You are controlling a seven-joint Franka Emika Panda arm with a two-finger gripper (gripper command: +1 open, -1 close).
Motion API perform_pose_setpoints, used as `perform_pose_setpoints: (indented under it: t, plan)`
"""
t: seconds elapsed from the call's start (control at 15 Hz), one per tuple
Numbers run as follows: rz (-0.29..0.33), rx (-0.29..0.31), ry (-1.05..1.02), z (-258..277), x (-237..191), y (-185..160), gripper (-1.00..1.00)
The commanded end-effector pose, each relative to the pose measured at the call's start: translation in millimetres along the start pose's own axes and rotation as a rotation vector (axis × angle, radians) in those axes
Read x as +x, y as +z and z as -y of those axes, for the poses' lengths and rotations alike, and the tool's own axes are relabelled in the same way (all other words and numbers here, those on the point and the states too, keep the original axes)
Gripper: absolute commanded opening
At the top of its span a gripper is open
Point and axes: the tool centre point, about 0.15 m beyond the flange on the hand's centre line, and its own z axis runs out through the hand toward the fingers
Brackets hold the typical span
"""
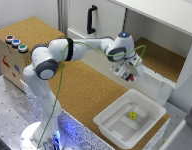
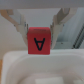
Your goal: Move to the white box, then store the pink object
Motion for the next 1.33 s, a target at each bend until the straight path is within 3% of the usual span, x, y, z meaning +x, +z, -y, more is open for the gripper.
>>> perform_pose_setpoints:
  t: [0.0, 0.47, 0.73, 1.07, 1.2, 1.27]
  plan:
    - [-0.133, 0.053, -0.197, -30.6, -33.8, 57.7, -1.00]
    - [-0.182, 0.191, -0.376, -7.9, -34.1, 95.2, -1.00]
    - [-0.181, 0.206, -0.419, 7.2, -41.5, 110.7, -1.00]
    - [-0.081, 0.266, -0.410, 21.6, -48.8, 143.0, -1.00]
    - [-0.057, 0.252, -0.392, 24.8, -49.3, 146.8, -1.00]
    - [-0.056, 0.238, -0.366, 24.4, -48.6, 145.4, 1.00]
